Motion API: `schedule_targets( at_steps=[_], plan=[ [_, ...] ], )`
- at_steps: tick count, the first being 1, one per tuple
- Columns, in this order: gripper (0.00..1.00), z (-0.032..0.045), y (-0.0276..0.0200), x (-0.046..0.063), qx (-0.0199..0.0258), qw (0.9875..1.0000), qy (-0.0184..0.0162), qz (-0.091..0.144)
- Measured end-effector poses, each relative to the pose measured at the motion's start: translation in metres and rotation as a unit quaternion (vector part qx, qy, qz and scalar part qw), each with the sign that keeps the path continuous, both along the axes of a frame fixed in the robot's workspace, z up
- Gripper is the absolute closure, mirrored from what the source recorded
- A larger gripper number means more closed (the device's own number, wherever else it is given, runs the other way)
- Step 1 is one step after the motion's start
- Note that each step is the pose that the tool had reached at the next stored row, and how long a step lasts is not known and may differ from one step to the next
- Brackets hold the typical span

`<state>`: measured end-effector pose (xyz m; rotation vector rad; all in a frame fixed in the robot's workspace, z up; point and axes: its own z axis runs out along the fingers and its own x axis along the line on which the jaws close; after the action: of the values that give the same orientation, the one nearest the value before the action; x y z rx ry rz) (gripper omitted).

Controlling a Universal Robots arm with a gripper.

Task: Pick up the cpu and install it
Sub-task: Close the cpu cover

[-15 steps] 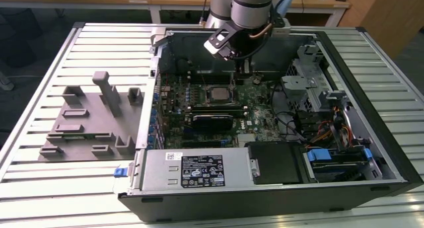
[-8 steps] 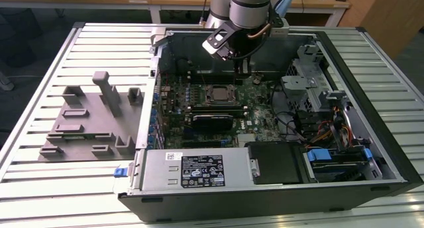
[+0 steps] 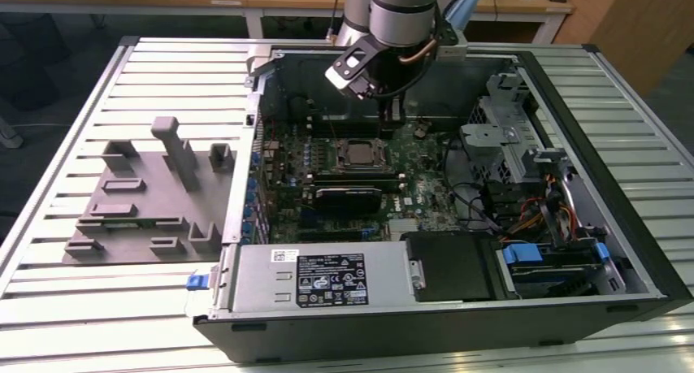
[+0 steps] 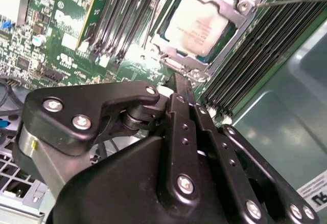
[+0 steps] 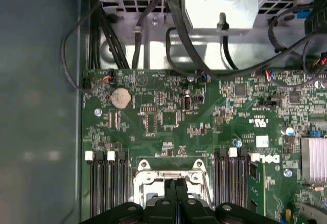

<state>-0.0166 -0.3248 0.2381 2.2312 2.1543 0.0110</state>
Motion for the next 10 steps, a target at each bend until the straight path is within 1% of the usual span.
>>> schedule_targets(
  at_steps=[10],
  plan=[
    [0.89,-0.0049,-0.0004,-0.014,-0.0001,1.0000,0.0001,0.000]
  ],
)
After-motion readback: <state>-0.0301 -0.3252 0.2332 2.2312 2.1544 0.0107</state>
